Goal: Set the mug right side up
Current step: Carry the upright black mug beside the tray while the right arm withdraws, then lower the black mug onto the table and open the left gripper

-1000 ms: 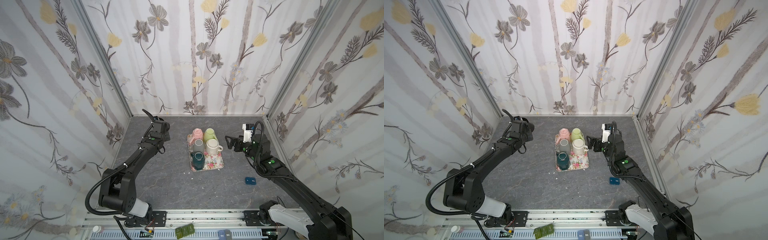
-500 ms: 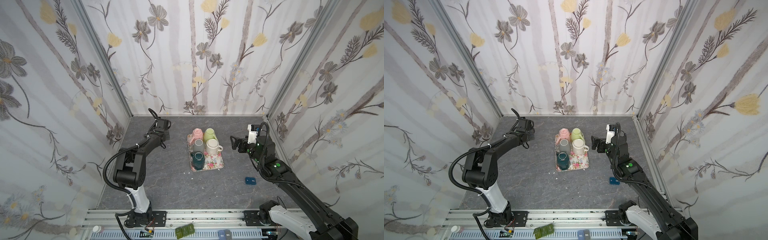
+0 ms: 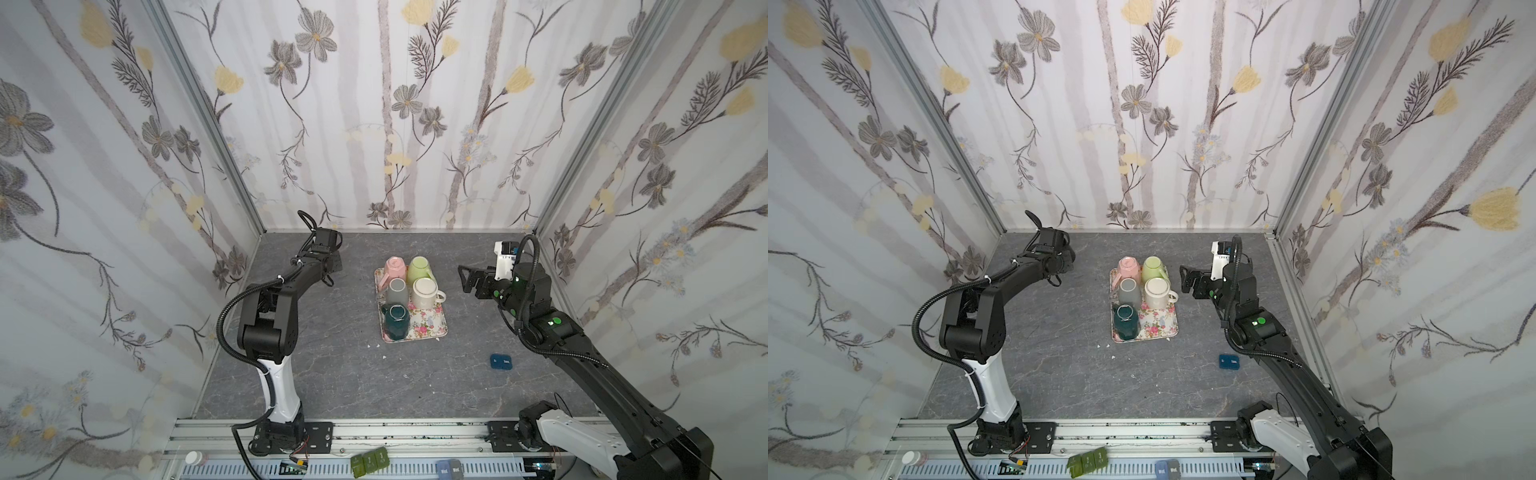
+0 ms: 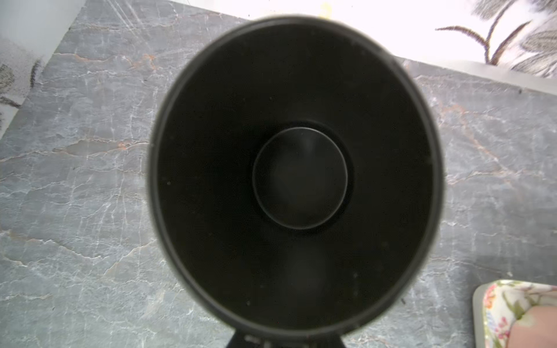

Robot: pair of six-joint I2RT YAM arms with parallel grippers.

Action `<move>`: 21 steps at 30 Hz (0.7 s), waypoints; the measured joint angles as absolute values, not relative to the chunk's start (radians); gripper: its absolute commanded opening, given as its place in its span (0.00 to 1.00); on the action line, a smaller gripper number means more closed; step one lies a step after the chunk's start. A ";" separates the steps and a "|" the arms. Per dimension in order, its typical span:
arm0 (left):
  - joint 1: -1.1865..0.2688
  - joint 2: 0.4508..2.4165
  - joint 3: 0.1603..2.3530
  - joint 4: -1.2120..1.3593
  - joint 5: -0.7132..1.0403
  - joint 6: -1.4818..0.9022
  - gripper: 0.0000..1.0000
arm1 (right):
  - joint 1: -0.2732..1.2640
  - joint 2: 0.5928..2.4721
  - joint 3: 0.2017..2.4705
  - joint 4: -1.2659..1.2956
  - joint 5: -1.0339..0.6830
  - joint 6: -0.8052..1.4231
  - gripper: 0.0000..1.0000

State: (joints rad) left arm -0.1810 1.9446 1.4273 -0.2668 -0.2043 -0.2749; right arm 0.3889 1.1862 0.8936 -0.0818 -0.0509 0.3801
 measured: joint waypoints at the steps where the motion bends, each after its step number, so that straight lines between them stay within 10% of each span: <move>1: -0.182 1.950 1.432 -0.270 -0.208 -0.281 0.00 | 0.389 1.187 0.896 -0.080 -0.061 0.381 1.00; 7: -0.181 2.008 1.504 -0.358 -0.223 -0.280 0.06 | 0.384 1.183 0.856 -0.100 -0.076 0.385 1.00; 13: -0.183 2.005 1.517 -0.381 -0.240 -0.268 1.00 | 0.379 1.151 0.841 -0.102 -0.093 0.404 1.00; 21: -0.195 1.979 1.517 -0.380 -0.247 -0.258 1.00 | 0.372 1.127 0.841 -0.109 -0.098 0.411 1.00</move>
